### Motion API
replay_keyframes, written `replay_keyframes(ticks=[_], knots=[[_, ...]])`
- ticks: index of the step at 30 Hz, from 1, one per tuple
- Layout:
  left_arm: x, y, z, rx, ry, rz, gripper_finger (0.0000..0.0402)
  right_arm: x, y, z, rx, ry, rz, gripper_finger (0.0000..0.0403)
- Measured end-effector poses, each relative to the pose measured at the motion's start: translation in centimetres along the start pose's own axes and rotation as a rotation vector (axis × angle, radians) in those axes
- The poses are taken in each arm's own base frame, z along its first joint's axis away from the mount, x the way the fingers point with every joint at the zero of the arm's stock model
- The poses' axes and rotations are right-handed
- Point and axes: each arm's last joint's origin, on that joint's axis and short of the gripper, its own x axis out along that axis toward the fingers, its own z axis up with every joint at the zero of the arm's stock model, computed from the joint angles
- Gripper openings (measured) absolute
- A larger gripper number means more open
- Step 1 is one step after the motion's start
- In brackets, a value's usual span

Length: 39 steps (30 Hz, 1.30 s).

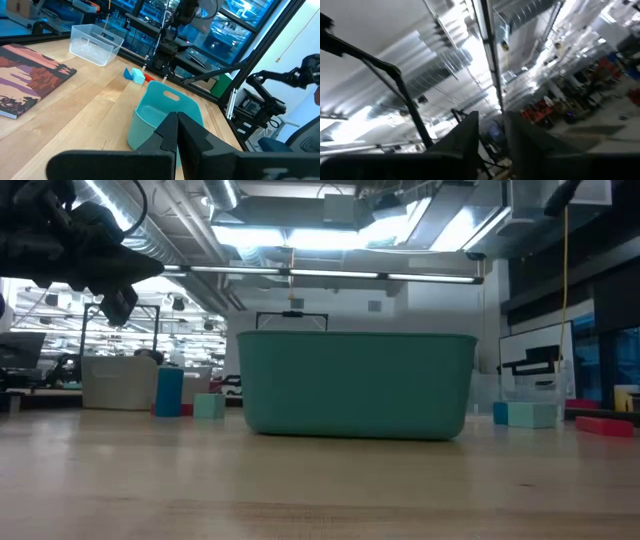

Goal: Sort & place blocks by color
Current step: Put the top rectangular blue green block into the transparent bin

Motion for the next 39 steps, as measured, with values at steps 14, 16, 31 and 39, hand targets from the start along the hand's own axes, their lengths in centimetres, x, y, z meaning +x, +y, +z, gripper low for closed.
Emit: replay_keyframes(ticks=[14, 16, 31, 39], knots=[[0.0, 0.0, 0.0, 0.0, 0.0, 0.0, 0.0, 6.9, 1.1, -0.8, 0.131, 0.618, -0.619, 0.0224], [0.0, 0.0, 0.0, 0.0, 0.0, 0.0, 0.0, 7.1, 0.7, -1.5, 0.136, 0.73, -0.832, 0.0224], [0.0, 0.0, 0.0, 0.0, 0.0, 0.0, 0.0, 7.7, -3.3, -10.0, 0.112, 0.794, -1.702, 0.0223], [0.0, 0.0, 0.0, 0.0, 0.0, 0.0, 0.0, 5.9, -6.5, -14.4, 0.135, 0.654, -1.951, 0.0223]])
